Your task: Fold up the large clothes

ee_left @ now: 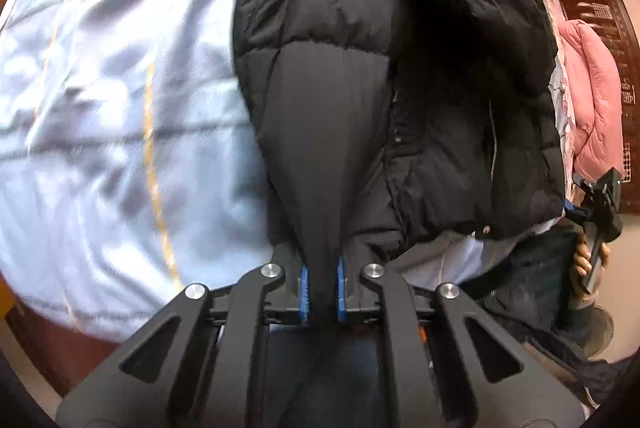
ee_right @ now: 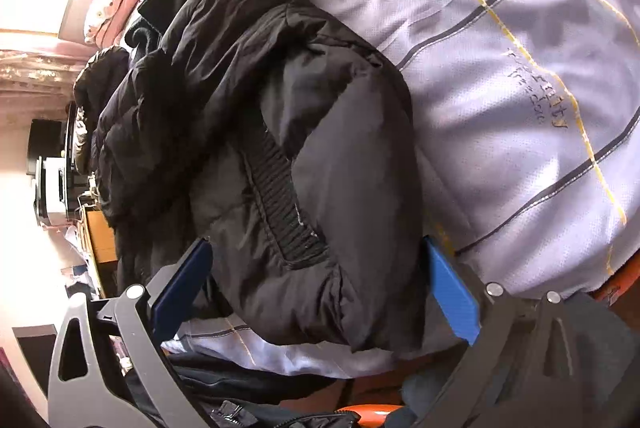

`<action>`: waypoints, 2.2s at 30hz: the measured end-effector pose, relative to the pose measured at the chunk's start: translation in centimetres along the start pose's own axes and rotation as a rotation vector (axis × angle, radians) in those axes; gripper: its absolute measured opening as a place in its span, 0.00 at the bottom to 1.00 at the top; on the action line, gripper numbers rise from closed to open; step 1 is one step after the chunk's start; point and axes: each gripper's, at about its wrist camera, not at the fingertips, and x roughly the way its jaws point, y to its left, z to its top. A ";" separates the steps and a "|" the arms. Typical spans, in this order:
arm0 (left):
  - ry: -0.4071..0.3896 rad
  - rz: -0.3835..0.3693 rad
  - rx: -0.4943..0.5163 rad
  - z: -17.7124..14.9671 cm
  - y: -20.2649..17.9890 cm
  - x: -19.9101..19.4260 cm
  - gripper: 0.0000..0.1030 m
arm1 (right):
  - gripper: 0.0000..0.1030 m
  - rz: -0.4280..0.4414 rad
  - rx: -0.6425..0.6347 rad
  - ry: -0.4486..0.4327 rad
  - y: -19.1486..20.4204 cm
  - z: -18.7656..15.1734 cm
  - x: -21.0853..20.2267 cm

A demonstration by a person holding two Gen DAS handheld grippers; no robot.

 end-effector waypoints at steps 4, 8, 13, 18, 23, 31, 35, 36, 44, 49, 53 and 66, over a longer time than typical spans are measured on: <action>0.140 -0.046 -0.179 0.3 5.6 3.4 0.09 | 0.99 -0.017 -0.030 0.020 0.7 0.1 0.7; 0.116 -0.016 -0.088 0.8 4.6 2.8 0.13 | 0.99 0.001 -0.007 0.034 0.6 0.6 0.5; -0.199 0.193 0.164 -0.5 -4.0 -6.9 0.71 | 0.99 -0.013 -0.065 -0.005 3.5 3.0 -1.3; -0.441 0.152 0.360 1.1 -13.6 -13.8 0.78 | 0.99 -0.002 -0.287 -0.072 13.8 5.6 -0.8; -0.414 -0.037 0.200 12.4 -18.1 -7.8 0.77 | 0.99 0.102 -0.474 -0.079 24.2 7.0 4.0; -0.256 -0.083 0.053 20.1 -16.0 4.3 0.68 | 0.99 0.038 -0.399 0.116 25.3 13.6 14.3; -0.294 -0.150 0.005 20.5 -16.0 3.5 0.81 | 0.99 0.257 -0.386 -0.005 28.7 18.2 9.8; -0.284 -0.190 -0.030 20.6 -15.8 3.6 0.86 | 0.99 0.302 -0.356 -0.045 30.0 20.3 9.3; -0.231 -0.097 0.072 21.2 -16.8 4.6 0.92 | 0.99 0.206 -0.097 -0.092 34.2 33.7 16.5; -0.213 -0.054 0.122 21.8 -17.5 6.2 0.96 | 0.99 -0.236 -0.345 -0.333 35.6 39.1 16.2; -0.199 -0.047 0.130 22.4 -17.5 7.1 0.98 | 0.99 -0.209 -0.353 -0.040 34.2 42.5 23.1; -0.195 -0.068 0.118 22.8 -16.3 7.9 0.98 | 0.09 0.021 -0.315 -0.133 35.0 39.9 18.4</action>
